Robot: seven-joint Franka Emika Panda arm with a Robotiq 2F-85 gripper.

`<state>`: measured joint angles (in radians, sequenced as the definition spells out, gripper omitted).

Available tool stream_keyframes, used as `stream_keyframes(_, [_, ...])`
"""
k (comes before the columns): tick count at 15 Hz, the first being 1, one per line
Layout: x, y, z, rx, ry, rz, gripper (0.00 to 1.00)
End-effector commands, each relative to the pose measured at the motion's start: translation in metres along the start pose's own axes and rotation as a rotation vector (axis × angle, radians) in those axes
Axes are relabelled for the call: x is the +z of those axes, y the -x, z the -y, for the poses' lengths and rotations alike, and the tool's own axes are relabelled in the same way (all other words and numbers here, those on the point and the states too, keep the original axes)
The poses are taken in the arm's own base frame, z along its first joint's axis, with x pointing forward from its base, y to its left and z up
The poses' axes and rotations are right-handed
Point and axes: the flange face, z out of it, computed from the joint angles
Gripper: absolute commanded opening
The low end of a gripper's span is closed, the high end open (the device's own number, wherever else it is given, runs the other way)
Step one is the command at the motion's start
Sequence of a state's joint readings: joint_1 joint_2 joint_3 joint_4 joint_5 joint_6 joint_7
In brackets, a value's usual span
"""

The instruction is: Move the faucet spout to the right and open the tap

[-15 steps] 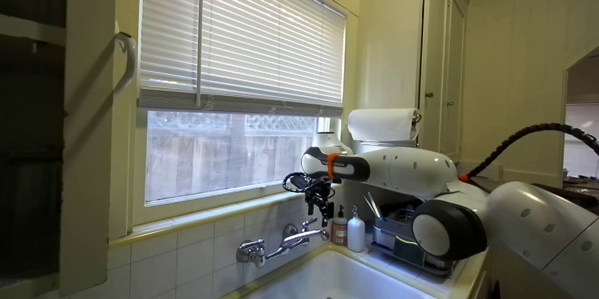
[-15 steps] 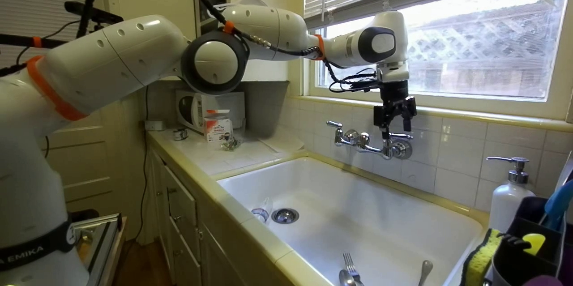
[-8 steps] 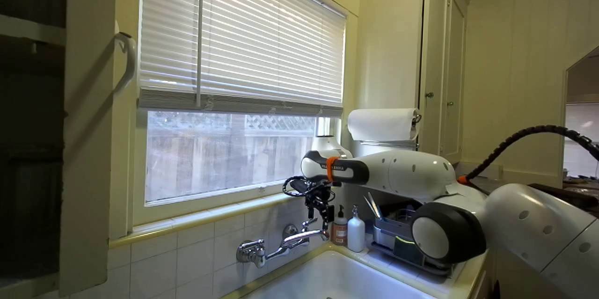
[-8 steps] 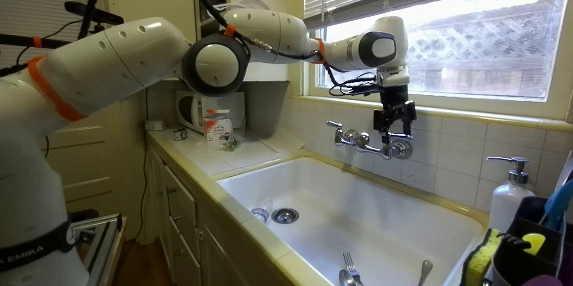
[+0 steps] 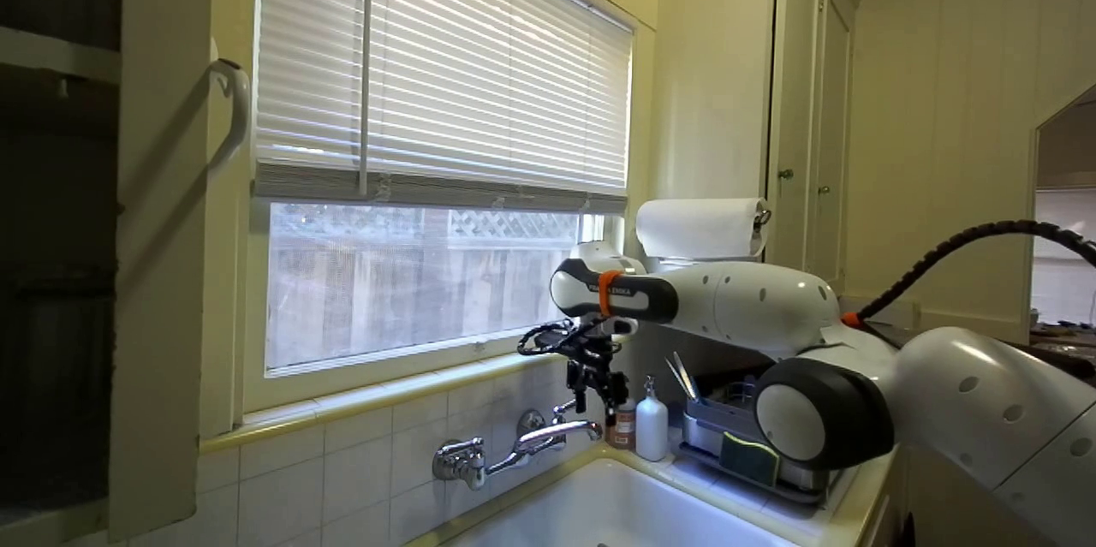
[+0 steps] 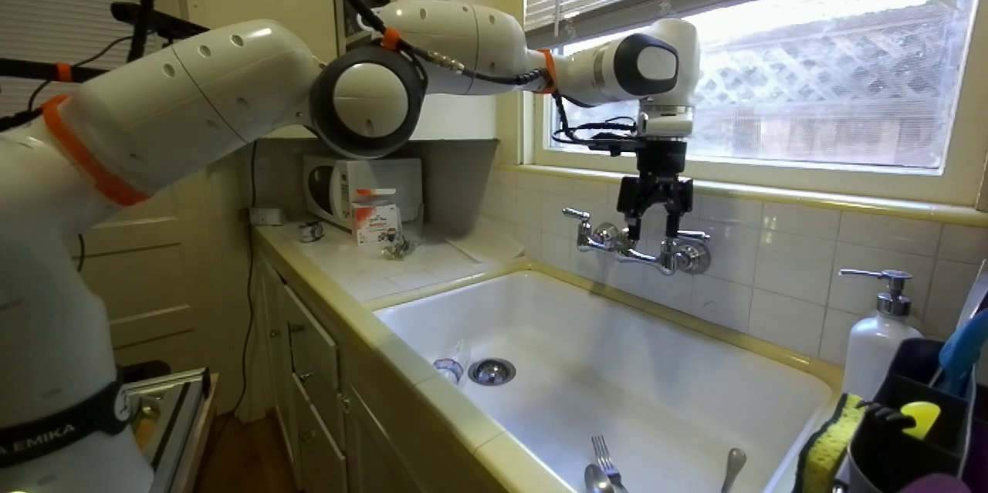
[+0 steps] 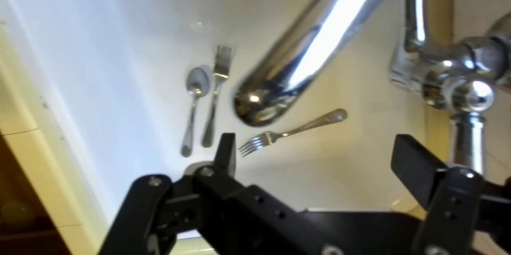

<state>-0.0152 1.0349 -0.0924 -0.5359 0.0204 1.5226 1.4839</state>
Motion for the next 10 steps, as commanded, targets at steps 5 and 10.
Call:
stream_keyframes(5, [-0.025,0.003,-0.003,-0.027,-0.037,0.028,1.00])
stream_keyframes(10, [-0.025,-0.009,0.023,-0.036,-0.244,-0.038,1.00])
